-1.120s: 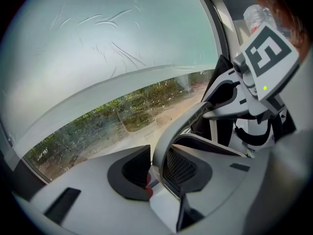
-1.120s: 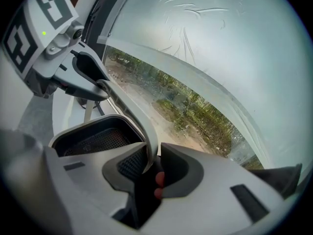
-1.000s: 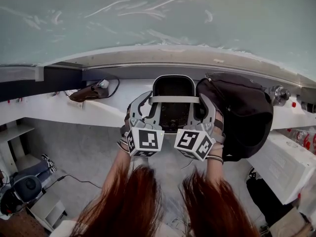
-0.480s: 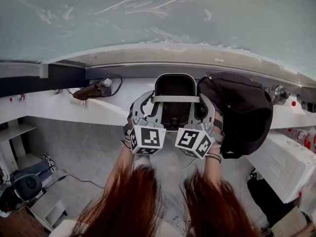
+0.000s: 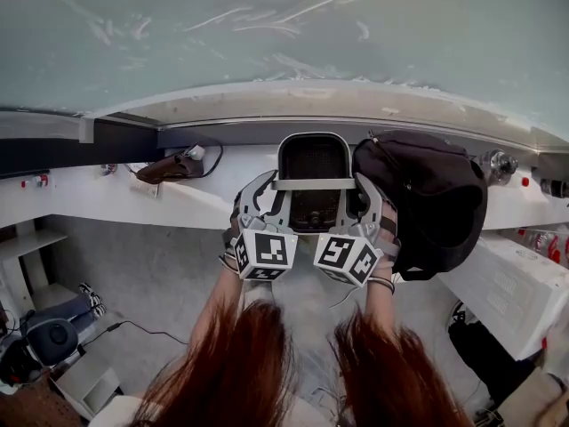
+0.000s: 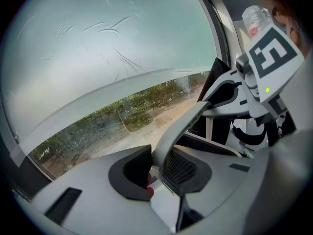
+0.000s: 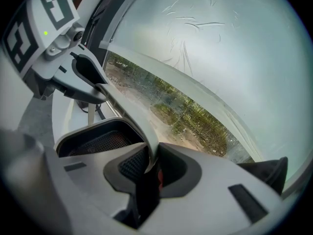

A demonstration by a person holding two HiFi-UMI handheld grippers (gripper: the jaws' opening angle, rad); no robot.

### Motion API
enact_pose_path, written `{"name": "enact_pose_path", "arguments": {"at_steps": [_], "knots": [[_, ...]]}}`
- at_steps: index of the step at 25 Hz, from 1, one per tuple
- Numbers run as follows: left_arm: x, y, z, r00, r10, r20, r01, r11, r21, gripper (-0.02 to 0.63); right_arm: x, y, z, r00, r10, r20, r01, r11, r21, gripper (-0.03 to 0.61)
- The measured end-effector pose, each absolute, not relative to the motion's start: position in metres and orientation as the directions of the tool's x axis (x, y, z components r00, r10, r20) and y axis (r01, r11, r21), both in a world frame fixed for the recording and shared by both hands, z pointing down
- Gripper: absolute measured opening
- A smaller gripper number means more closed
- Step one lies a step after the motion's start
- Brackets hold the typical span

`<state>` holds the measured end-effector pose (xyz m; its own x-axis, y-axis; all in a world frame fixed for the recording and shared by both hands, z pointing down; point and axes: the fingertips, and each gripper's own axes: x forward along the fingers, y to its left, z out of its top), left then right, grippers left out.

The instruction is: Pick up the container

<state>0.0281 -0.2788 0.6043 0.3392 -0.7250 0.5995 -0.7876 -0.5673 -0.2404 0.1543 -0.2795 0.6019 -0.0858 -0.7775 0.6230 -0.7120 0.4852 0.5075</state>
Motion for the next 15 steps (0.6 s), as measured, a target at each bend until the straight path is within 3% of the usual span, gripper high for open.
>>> {"name": "enact_pose_path", "arguments": {"at_steps": [15], "knots": [[0.023,-0.271,0.562,0.365,-0.747,0.556,-0.781,-0.57,-0.254,0.103,0.148,-0.268,0.558,-0.058,-0.809,0.585,-0.738,0.429,0.52,0.075]]}}
